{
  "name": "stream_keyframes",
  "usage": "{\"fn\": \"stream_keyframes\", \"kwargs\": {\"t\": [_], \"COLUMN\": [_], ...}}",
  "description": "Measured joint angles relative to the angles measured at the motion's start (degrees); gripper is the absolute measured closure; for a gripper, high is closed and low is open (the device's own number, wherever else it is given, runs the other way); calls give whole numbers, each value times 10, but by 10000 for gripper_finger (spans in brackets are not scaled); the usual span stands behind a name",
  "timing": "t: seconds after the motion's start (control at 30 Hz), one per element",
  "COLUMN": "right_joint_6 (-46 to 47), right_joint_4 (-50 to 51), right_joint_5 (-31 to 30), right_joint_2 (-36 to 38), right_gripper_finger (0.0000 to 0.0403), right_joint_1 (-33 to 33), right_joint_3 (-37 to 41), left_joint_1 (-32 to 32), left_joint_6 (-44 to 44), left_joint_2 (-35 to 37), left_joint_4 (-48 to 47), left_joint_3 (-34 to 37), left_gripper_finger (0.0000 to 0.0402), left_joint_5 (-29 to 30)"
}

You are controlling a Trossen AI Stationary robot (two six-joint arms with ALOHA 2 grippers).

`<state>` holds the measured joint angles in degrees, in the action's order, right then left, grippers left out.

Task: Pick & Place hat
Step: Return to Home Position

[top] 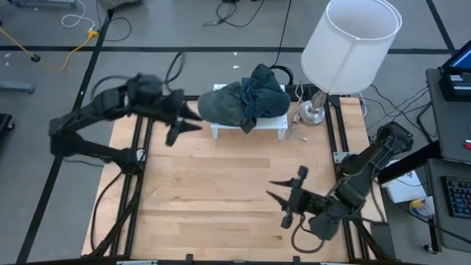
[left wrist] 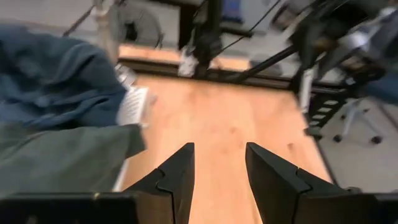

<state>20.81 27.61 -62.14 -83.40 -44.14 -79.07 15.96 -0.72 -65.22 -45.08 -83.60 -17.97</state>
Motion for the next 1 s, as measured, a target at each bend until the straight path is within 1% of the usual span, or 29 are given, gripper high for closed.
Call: {"fn": "stream_keyframes", "kwargs": {"t": [0.13, 0.23, 0.27, 0.4, 0.47, 0.53, 0.6, 0.7, 0.77, 0.83, 0.9, 0.93, 1.0], "right_joint_6": [-41, -73, -86, -177, -195, -171, -141, -106, -52, -26, -21, -22, -32], "right_joint_4": [-112, -197, -223, -288, -331, -397, -466, -564, -577, -576, -579, -583, -596], "right_joint_5": [93, 134, 143, 141, 140, 142, 150, 189, 232, 282, 312, 326, 355], "right_joint_2": [0, 0, 0, 0, 0, 0, 0, 1, 9, 27, 55, 72, 109], "right_gripper_finger": [273, 273, 273, 273, 273, 273, 273, 273, 273, 273, 273, 273, 273], "right_joint_1": [16, 24, 26, 30, 29, 24, 24, 31, 46, 64, 85, 96, 118], "right_joint_3": [69, 122, 140, 211, 242, 274, 309, 364, 398, 430, 459, 474, 504], "left_joint_1": [-42, -68, -76, -106, -120, -129, -134, -135, -134, -134, -136, -139, -146], "left_joint_6": [31, 68, 82, 151, 170, 181, 211, 225, 244, 273, 282, 266, 189], "left_joint_2": [97, 164, 185, 256, 287, 312, 328, 342, 350, 358, 363, 366, 366], "left_joint_4": [105, 186, 210, 287, 317, 333, 332, 314, 315, 325, 332, 330, 327], "left_joint_3": [139, 231, 258, 354, 390, 414, 425, 427, 427, 427, 427, 427, 427], "left_gripper_finger": [254, 254, 254, 254, 254, 254, 254, 254, 254, 254, 254, 254, 254], "left_joint_5": [1, 10, 19, 86, 108, 113, 114, 115, 115, 113, 88, 64, 6]}}
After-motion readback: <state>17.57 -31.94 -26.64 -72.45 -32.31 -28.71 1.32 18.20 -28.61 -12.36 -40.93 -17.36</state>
